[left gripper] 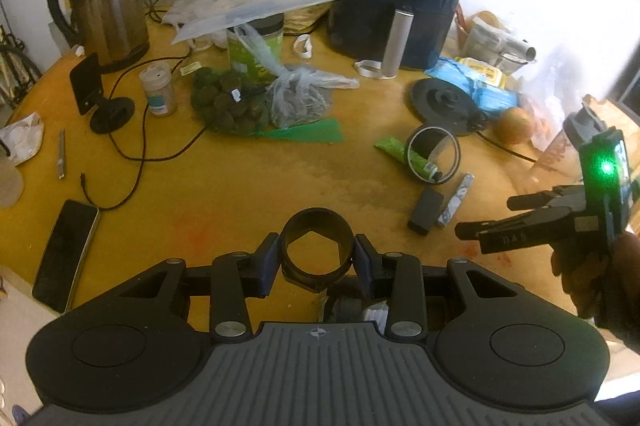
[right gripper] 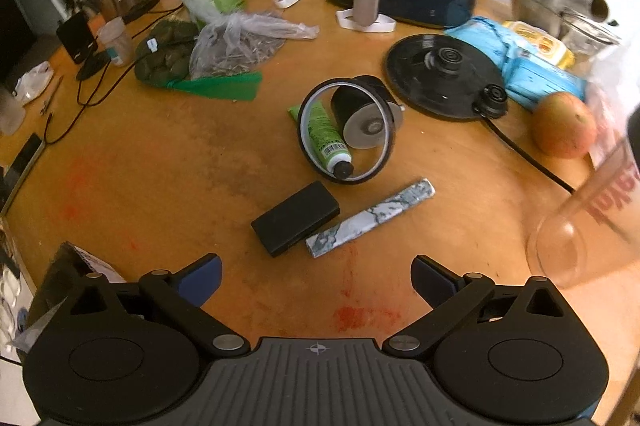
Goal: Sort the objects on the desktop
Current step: 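Reach the right tool to the black rectangular block and grasp it while the left tool holds the cup, then carry the black block with the right tool while the left tool carries the cup toward the box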
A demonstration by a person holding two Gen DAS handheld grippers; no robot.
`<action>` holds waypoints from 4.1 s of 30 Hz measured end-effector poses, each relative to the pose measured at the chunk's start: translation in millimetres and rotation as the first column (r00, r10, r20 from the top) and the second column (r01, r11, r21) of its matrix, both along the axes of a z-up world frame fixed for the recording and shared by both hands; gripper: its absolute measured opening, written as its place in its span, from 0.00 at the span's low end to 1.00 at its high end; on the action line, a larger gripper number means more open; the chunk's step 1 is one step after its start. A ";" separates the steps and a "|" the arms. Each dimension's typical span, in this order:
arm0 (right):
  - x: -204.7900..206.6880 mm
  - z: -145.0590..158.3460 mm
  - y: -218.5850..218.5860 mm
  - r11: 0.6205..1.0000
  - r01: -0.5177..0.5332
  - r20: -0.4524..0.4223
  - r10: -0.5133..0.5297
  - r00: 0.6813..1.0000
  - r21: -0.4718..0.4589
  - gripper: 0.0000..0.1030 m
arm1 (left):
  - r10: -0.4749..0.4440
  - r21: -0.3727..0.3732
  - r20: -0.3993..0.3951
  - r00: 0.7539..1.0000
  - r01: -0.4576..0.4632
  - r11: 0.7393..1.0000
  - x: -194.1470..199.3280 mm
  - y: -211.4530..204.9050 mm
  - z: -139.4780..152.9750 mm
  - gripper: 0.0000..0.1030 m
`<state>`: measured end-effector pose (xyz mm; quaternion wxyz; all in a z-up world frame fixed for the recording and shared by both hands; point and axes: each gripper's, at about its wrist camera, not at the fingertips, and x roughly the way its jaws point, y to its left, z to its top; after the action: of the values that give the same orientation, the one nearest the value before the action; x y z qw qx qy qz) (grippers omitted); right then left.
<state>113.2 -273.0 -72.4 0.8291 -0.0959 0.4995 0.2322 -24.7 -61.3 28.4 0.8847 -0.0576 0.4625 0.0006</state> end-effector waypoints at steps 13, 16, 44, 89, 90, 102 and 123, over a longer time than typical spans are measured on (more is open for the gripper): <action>24.5 -19.5 24.0 0.976 -0.218 -0.024 0.218 0.976 -0.004 0.93 | 0.083 0.002 -0.018 0.996 -0.083 0.997 -14.5 6.5 -0.8 0.37; 29.6 -24.9 29.7 0.964 -0.264 -0.025 0.264 0.964 -0.013 0.93 | 0.100 0.002 -0.023 0.995 -0.100 0.995 -17.7 9.0 -1.3 0.37; 57.1 -61.1 52.6 0.812 -0.573 -0.064 0.570 0.819 -0.107 0.73 | 0.207 -0.001 -0.041 0.978 -0.207 0.978 -40.0 24.0 -2.0 0.37; -3.5 6.9 16.2 0.968 -0.243 0.046 0.246 0.968 -0.069 0.68 | -0.031 -0.020 0.002 1.000 0.031 0.999 -19.2 2.7 3.9 0.37; -6.4 8.9 15.1 0.971 -0.227 0.049 0.230 0.972 -0.069 0.68 | -0.040 -0.020 0.003 0.999 0.040 0.999 -19.1 2.2 4.0 0.37; -43.4 29.7 1.8 0.998 -0.020 0.058 0.023 0.998 -0.054 0.68 | -0.144 -0.027 0.020 0.989 0.144 0.989 -15.2 -1.2 4.6 0.37; -121.5 71.6 -17.9 0.945 0.326 0.098 -0.325 0.941 0.002 0.68 | -0.322 -0.044 0.017 0.947 0.322 0.946 -10.5 -11.1 -3.6 0.37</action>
<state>-8.3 -290.9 -0.8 0.8786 -0.0292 0.4693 0.0834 -35.1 -72.5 24.8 0.8737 -0.0016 0.4612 -0.1547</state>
